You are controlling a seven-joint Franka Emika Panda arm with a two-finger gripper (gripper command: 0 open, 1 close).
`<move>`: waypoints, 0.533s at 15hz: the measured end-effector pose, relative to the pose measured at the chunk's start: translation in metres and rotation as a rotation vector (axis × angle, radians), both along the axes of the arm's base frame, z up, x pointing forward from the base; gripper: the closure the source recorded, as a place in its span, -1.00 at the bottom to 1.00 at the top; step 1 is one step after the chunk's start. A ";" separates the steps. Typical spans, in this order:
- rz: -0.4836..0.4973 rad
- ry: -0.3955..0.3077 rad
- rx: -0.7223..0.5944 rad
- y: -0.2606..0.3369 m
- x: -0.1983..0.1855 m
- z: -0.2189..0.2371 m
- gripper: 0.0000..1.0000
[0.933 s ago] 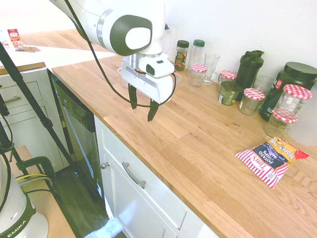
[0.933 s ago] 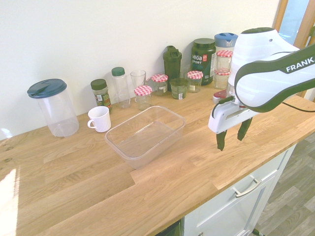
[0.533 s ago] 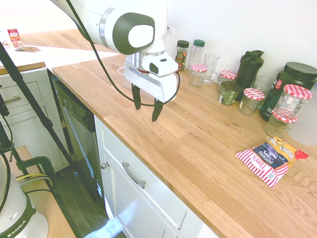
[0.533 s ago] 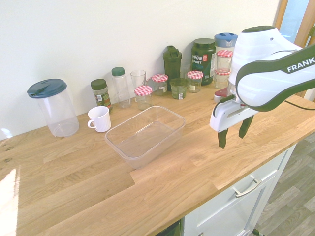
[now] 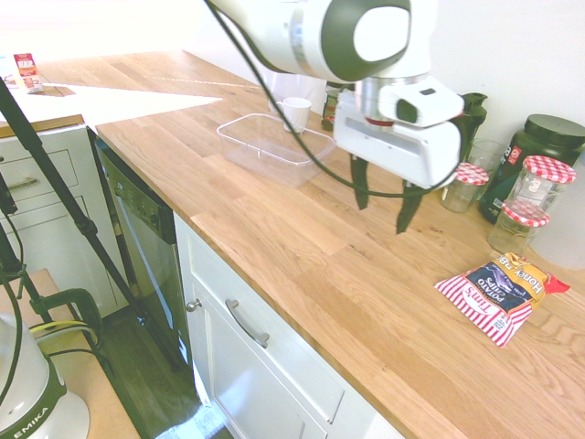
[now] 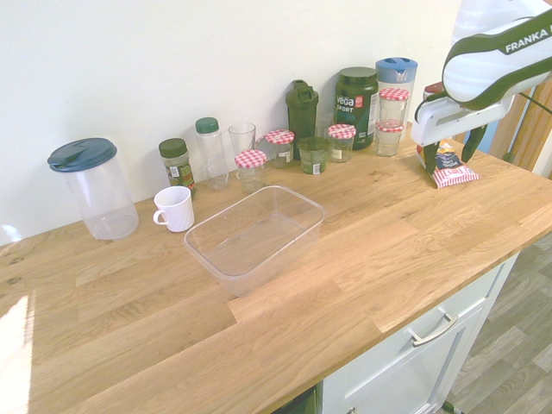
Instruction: Put the chip bag into the container
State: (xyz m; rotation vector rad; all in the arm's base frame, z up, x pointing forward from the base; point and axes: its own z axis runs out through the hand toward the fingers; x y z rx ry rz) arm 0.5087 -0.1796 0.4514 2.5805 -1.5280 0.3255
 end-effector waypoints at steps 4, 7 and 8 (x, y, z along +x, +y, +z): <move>-0.057 0.002 -0.040 -0.056 0.054 -0.009 -1.00; -0.103 0.021 -0.075 -0.098 0.082 -0.019 -1.00; -0.111 0.026 -0.086 -0.108 0.090 -0.024 -1.00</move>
